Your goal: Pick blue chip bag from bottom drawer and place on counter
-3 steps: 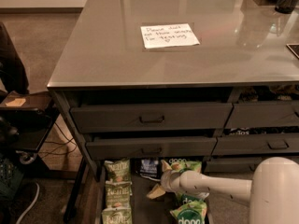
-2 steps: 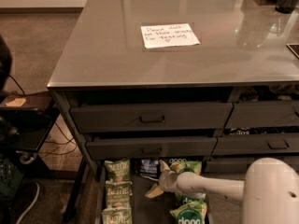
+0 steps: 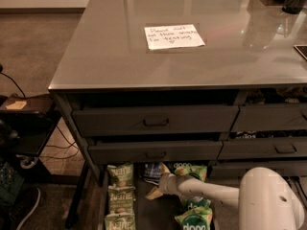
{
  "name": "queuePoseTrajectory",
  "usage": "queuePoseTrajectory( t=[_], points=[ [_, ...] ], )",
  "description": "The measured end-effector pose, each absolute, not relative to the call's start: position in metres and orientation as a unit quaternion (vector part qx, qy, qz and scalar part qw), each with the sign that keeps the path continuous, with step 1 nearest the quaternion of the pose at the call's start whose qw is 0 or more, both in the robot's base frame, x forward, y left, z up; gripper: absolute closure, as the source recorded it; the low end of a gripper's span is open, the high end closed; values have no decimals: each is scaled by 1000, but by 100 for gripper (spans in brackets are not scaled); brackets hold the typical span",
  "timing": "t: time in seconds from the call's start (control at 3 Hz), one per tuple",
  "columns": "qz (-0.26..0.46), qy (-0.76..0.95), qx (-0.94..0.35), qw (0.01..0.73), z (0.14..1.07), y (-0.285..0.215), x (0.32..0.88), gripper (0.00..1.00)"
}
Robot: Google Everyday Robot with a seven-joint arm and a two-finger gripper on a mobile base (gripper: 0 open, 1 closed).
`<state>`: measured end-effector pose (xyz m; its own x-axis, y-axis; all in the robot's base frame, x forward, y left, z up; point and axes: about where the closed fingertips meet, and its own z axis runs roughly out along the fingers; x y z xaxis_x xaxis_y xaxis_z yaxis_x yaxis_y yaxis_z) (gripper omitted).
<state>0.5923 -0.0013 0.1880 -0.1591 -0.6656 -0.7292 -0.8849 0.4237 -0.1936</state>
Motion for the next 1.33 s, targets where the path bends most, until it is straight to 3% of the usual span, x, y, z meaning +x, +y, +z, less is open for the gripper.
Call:
queuePoseTrajectory(
  t=[0.67, 1.33],
  points=[
    [136, 770, -464, 416, 169, -22, 623, 22],
    [136, 788, -421, 428, 150, -36, 646, 18]
  ],
)
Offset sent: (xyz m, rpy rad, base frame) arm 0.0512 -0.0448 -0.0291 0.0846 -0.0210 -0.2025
